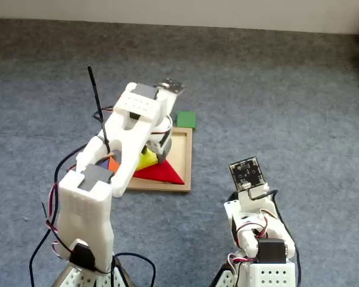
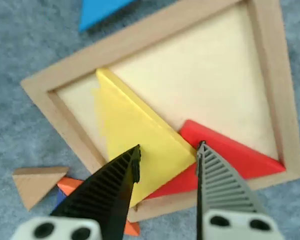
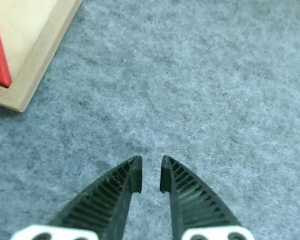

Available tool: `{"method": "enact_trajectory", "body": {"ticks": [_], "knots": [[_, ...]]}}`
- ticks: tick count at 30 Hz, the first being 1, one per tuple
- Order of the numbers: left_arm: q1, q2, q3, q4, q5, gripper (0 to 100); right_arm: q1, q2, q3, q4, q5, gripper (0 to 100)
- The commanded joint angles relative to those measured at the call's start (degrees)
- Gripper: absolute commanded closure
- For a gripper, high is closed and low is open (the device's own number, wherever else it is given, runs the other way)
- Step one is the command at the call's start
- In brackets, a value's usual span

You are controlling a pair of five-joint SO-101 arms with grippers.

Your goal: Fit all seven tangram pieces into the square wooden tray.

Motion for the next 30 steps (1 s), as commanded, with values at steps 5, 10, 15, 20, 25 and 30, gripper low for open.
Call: {"method": "enact_trajectory", "body": {"ticks": [5, 10, 15, 20, 25, 30], "knots": [[-3.74, 4.18, -8.48, -2.02, 4.66, 81, 0.92, -0.92, 6.64, -1.19, 0.70, 92.2], [-3.82, 4.26, -11.82, -1.93, 8.00, 81, 0.92, -0.92, 6.64, -1.19, 0.70, 92.2], [-3.21, 4.26, -19.21, 6.59, 8.09, 81, 0.92, -0.92, 6.64, -1.19, 0.70, 92.2], [-1.71, 4.26, -25.63, 16.70, 2.55, 81, 0.92, -0.92, 6.64, -1.19, 0.70, 92.2], [-1.27, 4.35, -22.64, 17.14, -5.19, 86, 0.92, -0.92, 6.64, -1.19, 0.70, 92.2], [0.22, 4.70, -17.10, 17.05, -8.35, 90, 0.92, -0.92, 6.64, -1.19, 0.70, 92.2]]}}
